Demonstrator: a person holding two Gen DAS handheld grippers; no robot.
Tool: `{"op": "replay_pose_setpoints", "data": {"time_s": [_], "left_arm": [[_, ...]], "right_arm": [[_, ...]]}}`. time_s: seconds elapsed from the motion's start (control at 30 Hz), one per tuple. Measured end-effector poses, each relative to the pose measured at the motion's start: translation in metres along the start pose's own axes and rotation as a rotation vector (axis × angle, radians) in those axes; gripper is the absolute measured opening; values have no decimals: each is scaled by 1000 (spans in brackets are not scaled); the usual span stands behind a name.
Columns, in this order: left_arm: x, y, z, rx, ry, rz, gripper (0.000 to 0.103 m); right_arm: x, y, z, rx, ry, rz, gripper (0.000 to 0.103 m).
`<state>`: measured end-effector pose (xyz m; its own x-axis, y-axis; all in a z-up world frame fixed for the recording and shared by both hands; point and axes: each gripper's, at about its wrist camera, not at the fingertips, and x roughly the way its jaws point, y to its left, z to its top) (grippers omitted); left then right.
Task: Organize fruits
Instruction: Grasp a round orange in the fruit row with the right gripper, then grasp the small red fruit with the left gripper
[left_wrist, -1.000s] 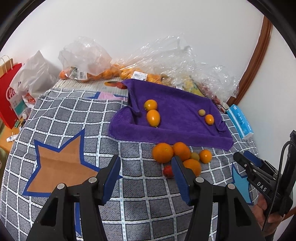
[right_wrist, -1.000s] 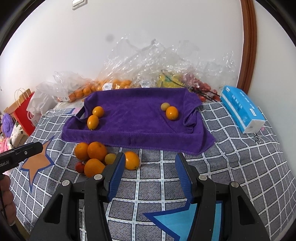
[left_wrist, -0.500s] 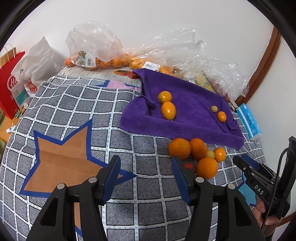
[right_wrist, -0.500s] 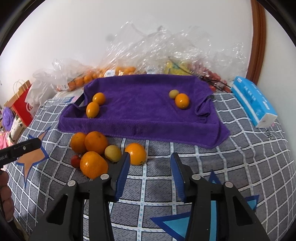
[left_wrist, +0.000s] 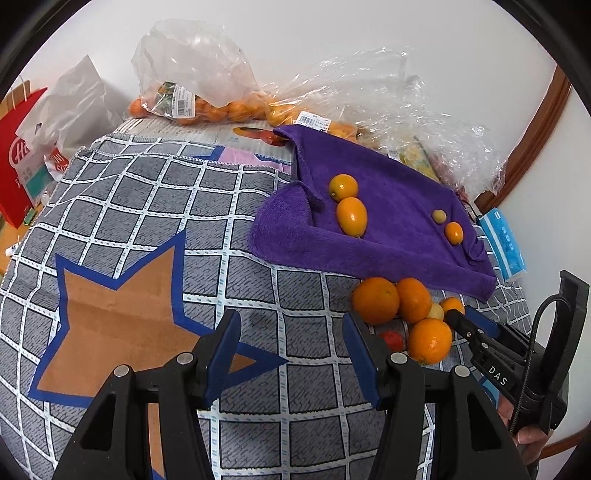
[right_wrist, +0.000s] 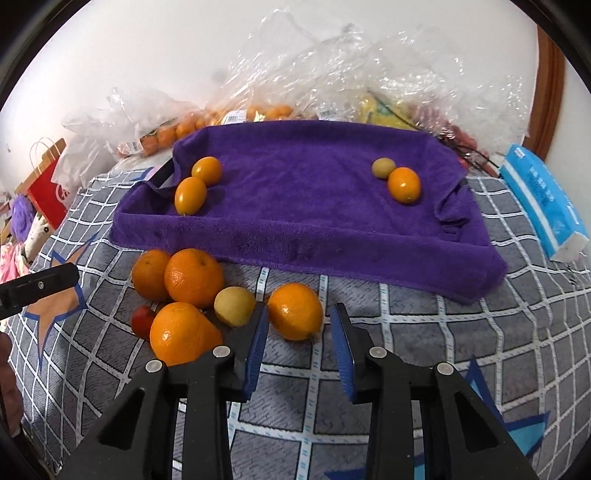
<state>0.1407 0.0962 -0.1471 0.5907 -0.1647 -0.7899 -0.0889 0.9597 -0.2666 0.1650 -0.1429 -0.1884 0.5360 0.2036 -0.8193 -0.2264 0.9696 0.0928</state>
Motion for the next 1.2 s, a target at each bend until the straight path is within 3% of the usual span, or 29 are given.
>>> {"op": "replay_pose_setpoints", "data": {"time_s": [0.43,1.2], "left_arm": [[18,-2,1,1,37,-14,55],[23,-56,-25,128,71,-53,53]], "right_arm": [[15,-1,3,0,10,-12,32],[-30,-37,-26,50,-74,-34,32]]}}
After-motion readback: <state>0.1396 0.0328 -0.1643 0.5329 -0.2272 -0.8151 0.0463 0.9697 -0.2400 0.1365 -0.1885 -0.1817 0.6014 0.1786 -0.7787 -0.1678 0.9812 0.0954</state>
